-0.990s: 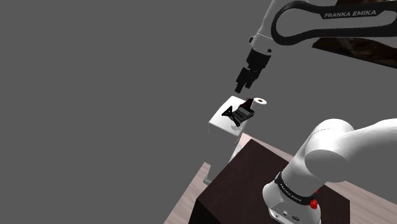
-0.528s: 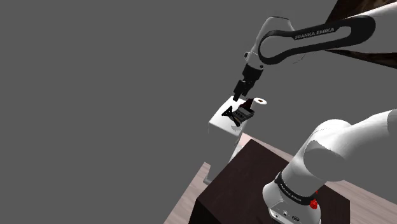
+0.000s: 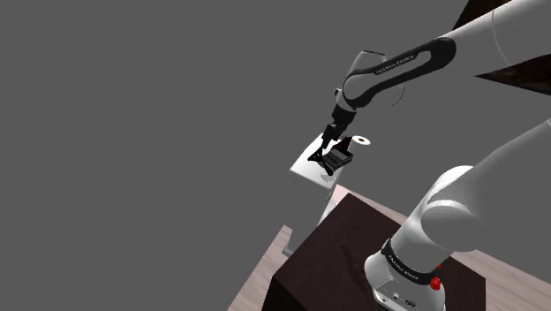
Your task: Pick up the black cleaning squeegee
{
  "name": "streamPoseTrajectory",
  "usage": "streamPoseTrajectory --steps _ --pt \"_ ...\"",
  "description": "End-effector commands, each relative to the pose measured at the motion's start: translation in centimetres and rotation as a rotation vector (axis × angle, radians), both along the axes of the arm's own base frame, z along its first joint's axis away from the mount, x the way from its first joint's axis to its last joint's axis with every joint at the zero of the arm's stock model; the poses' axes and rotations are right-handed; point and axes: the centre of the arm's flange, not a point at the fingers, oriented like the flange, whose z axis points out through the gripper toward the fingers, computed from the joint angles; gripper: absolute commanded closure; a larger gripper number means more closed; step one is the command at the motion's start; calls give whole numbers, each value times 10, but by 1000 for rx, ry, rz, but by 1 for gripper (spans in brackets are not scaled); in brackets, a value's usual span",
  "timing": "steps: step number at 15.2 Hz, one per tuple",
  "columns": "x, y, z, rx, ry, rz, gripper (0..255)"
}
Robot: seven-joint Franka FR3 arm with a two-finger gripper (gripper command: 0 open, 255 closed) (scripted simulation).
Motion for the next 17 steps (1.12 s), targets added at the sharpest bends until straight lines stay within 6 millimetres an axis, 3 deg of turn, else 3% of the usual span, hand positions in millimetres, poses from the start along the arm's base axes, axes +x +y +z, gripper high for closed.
streamPoseTrajectory --steps 1,17 --pt "4 -18 -21 -9 -1 4 0" --pt "52 -155 -167 -60 2 26 0"
